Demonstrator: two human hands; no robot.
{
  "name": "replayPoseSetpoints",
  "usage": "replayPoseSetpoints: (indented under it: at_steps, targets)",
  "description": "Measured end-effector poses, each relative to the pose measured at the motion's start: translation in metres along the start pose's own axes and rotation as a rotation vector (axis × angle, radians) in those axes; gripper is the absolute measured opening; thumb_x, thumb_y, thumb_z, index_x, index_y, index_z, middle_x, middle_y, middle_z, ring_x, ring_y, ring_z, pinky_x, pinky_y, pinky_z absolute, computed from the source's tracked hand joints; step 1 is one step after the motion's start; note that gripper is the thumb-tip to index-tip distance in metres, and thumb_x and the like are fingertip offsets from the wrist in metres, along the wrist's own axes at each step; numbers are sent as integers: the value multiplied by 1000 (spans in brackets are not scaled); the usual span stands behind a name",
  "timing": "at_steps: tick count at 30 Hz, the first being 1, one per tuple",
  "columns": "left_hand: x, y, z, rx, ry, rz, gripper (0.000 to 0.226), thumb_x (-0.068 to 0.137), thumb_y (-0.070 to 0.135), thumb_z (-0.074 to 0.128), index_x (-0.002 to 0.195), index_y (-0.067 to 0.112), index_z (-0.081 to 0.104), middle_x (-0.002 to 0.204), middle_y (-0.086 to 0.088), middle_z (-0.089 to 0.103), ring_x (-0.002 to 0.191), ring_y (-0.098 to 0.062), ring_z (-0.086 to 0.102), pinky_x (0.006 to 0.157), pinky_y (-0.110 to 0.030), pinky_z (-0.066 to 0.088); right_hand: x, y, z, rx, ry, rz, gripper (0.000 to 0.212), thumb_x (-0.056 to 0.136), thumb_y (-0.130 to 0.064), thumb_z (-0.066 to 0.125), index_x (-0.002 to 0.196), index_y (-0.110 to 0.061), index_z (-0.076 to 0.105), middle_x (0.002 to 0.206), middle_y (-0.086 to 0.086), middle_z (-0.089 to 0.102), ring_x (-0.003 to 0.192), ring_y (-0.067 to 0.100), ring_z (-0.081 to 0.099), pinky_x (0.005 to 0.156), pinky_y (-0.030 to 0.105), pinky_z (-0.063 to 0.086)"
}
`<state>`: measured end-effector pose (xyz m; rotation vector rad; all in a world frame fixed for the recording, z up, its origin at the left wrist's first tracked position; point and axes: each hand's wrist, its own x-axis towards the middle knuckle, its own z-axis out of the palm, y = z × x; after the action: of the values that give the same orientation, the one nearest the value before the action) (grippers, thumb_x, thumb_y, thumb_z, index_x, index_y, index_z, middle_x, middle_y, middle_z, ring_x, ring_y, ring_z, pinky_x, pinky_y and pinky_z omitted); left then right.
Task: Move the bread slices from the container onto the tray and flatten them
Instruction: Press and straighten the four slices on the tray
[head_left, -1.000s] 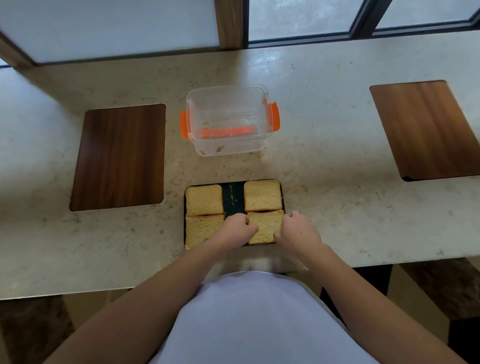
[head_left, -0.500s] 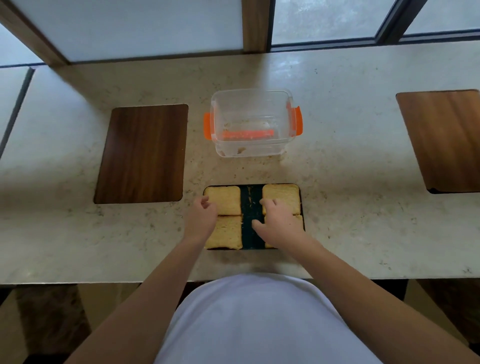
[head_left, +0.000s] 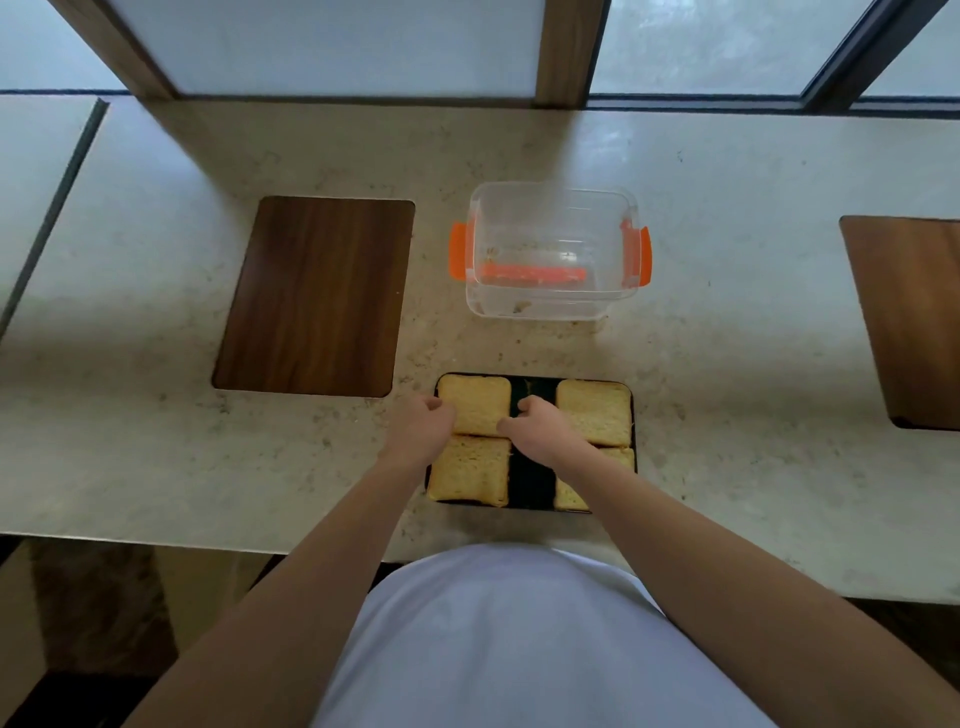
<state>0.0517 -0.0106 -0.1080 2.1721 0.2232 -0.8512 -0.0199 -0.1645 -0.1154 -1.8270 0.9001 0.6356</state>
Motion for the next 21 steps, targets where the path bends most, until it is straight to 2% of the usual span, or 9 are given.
replayPoseSetpoints:
  at_steps: [1,3,6,9,11,14,17,21]
  targets:
    - [1,0,0,-8,-5,-7,49,86,26,51,124,-5,58,76,-12,61,61,-9,47,54,-28,35,0,-1,1,19,-4,10,73,92,-34,57,157,-13,29,95,-7,54,70,1,50,57,21,43]
    - [3,4,-2,-15,-24,-13,45,87,26,52,124,2,63,75,-3,60,63,-9,51,53,-29,39,1,-3,4,42,-7,14,73,91,-33,58,156,-13,31,89,-9,56,74,6,57,59,24,47]
    - [6,7,-1,-12,-54,-7,38,88,26,52,119,9,65,88,0,64,73,-9,55,60,-30,42,4,-5,6,51,-5,9,70,90,-33,57,153,-12,35,93,-5,62,78,11,62,60,28,48]
    - [8,9,2,-20,-76,2,28,85,25,52,101,8,67,78,0,55,68,-13,50,62,-31,39,7,-3,6,51,8,19,65,90,-33,58,149,-12,39,93,-8,56,78,8,56,62,28,48]
    - [8,10,5,-31,-92,6,16,86,25,52,91,14,62,81,-1,55,68,-14,49,65,-33,38,9,-1,4,49,12,24,62,91,-32,58,146,-11,41,89,-11,51,73,4,51,65,28,49]
    - [9,12,10,-23,-111,11,28,89,27,53,110,12,65,92,1,61,77,-13,55,67,-33,41,11,1,0,53,29,27,62,91,-31,58,147,-12,41,87,-12,51,71,2,49,59,24,46]
    - [11,13,15,4,-122,14,40,91,28,53,127,11,60,105,-1,64,88,-11,57,71,-32,42,12,3,-4,56,52,30,64,91,-32,57,150,-13,40,86,-15,48,71,0,48,55,21,41]
    - [7,15,15,-5,-127,6,36,91,28,52,122,12,60,108,-3,64,96,-18,59,77,-34,43,11,5,-4,66,58,31,65,91,-32,57,150,-12,40,86,-16,47,72,0,48,53,22,39]
